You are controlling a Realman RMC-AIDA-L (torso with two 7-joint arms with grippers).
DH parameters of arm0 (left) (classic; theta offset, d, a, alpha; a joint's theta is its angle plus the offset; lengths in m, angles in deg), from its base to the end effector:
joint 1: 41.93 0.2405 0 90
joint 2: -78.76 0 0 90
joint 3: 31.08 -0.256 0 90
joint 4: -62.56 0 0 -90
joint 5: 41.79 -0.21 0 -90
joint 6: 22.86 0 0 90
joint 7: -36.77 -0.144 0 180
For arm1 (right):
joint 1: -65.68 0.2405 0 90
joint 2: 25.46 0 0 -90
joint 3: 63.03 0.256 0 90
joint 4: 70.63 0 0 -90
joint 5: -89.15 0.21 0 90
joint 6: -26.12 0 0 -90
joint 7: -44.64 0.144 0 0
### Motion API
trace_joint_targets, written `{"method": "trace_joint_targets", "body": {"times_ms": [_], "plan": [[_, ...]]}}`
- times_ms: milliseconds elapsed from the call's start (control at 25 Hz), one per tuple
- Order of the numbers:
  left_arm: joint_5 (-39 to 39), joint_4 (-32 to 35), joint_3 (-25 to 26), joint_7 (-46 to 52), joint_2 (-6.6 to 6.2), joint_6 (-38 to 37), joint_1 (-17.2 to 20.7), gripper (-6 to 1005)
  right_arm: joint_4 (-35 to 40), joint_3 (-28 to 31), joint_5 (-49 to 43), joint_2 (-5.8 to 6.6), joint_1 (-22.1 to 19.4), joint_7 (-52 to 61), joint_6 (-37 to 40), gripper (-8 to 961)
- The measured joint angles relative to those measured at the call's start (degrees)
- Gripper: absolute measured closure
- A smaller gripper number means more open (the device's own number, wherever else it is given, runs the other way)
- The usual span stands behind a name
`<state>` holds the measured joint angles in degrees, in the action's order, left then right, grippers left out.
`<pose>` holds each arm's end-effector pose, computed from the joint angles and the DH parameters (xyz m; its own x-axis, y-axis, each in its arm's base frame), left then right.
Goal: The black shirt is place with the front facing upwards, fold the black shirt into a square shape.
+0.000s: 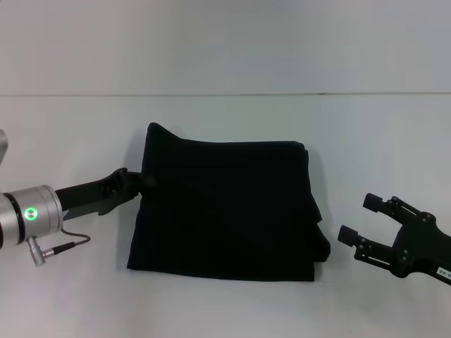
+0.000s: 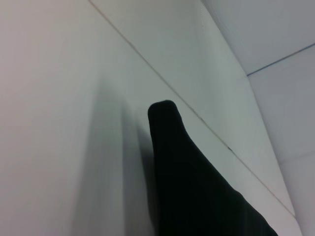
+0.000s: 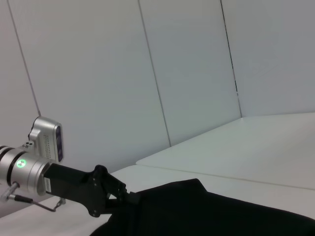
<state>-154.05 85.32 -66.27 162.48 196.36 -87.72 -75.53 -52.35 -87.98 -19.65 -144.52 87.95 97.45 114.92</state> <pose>-0.3060 0.3628 -0.0214 -0.0621 0.7987 0.5986 0.9821 -0.0578 0.1790 0.3154 0.2731 -0.0214 0.6683 -0.2278 -0.7081 -0.5675 -0.7716 -0.2873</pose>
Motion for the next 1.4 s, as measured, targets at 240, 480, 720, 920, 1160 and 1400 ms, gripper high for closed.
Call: {"method": "trace_joint_targets", "body": {"times_ms": [240, 480, 720, 920, 1160, 1400], "plan": [[0.0, 0.1, 0.2, -5.6, 0.05, -3.3, 0.1, 827, 0.0, 0.0, 0.0, -0.09, 0.3, 0.0, 0.0, 29], [0.1, 3.4, 1.6, -16.0, -1.30, -11.3, 1.8, 771, 0.0, 0.3, 0.0, -0.28, 0.5, -2.2, -0.5, 28], [0.2, 8.2, 2.0, -32.5, -0.64, -19.9, 5.1, 434, -0.5, 1.4, 0.0, -0.51, 1.7, -8.1, -0.5, 28], [-0.3, 8.6, 0.8, -54.2, 0.92, -30.7, 9.6, 257, -2.0, 0.6, -0.6, -0.72, 1.1, -11.9, -1.0, 29], [-1.9, 10.4, 0.8, -59.3, 2.51, -27.9, 15.2, 142, -2.9, 0.1, -3.1, -0.77, -2.0, -15.2, -5.6, 29], [-3.4, 10.1, 1.3, -59.6, 2.27, -26.1, 15.8, 59, -2.9, 0.6, -3.3, -0.72, -2.4, -15.4, -6.5, 29]]}}
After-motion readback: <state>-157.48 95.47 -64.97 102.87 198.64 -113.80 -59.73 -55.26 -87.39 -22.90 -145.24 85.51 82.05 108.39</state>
